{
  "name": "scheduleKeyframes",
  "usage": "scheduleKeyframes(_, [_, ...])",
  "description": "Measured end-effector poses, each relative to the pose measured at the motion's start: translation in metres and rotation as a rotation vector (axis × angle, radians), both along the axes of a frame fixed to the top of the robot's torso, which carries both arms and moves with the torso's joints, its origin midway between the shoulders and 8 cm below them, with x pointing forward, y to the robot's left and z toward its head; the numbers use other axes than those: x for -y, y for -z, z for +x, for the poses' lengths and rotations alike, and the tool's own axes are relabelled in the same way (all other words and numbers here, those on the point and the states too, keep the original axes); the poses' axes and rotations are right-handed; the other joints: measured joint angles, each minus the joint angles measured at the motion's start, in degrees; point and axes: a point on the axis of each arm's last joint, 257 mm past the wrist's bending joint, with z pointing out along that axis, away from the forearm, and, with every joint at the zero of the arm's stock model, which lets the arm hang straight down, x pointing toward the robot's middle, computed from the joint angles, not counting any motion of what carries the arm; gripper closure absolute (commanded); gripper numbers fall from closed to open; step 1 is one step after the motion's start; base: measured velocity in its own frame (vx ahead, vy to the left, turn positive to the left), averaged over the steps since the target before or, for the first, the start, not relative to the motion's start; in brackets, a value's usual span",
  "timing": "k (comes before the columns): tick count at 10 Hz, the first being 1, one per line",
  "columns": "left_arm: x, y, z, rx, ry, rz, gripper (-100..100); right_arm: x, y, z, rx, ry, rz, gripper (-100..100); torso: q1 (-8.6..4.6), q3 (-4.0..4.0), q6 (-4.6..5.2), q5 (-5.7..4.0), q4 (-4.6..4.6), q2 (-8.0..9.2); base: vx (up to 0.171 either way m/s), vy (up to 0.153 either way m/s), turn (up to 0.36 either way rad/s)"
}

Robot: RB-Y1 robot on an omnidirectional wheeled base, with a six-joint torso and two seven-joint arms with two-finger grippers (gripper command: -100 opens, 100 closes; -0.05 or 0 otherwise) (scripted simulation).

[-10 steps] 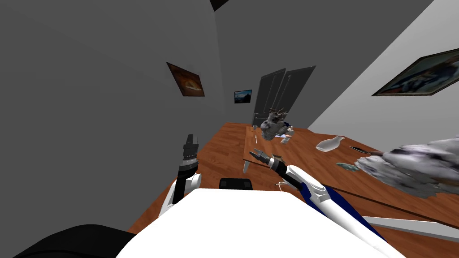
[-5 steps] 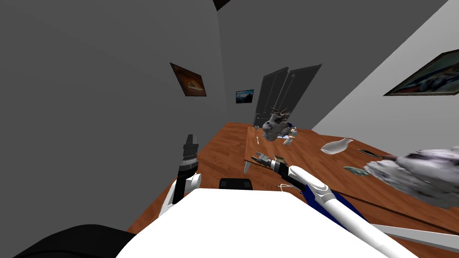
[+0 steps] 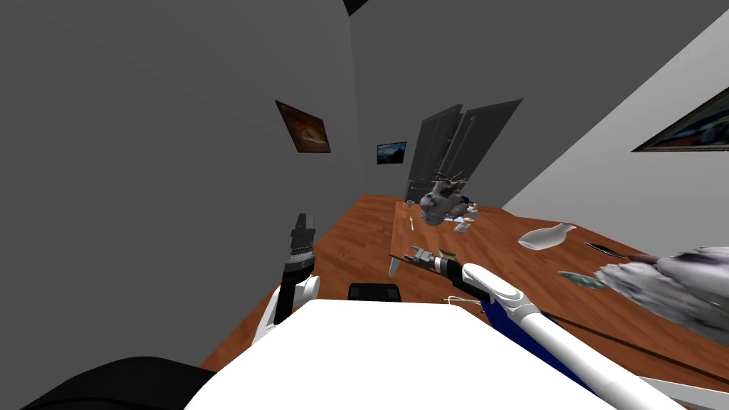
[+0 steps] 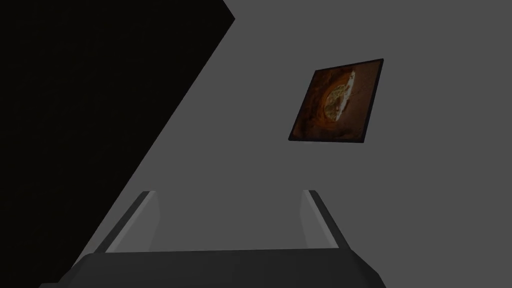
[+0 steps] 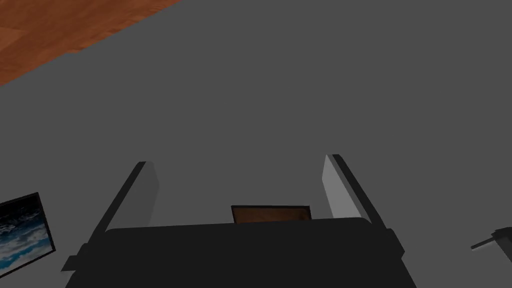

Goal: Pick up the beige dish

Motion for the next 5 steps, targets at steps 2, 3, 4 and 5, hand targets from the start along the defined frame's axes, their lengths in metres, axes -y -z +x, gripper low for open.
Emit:
scheduleKeyframes(2, [0.0, 0.0, 0.0, 0.0, 0.0, 0.0, 0, 0.023, 0.023, -0.008, -0.028, -0.016, -0.099, -100, 0.0, 0.0, 0.01, 0.0, 0.0, 0.0, 0.011, 0.002, 0.069])
scheduleKeyframes(3, [0.0, 0.0, 0.0, 0.0, 0.0, 0.0, 0, 0.038, 0.033, -0.013, -0.045, -0.027, -0.156, -100, -0.01, -0.01, -0.02, 0.0, 0.0, -0.02, 0.01, -0.001, 0.049])
scheduleKeyframes(4, [0.0, 0.0, 0.0, 0.0, 0.0, 0.0, 0, 0.048, 0.043, -0.016, -0.055, -0.035, -0.198, -100, -0.01, -0.01, 0.0, -0.01, 0.0, -0.01, 0.009, 0.002, 0.098])
scheduleKeyframes(5, [0.0, 0.0, 0.0, 0.0, 0.0, 0.0, 0, 0.066, 0.054, -0.021, -0.075, -0.042, -0.251, -100, -0.01, -0.01, -0.02, 0.0, 0.0, -0.01, 0.008, -0.001, 0.038])
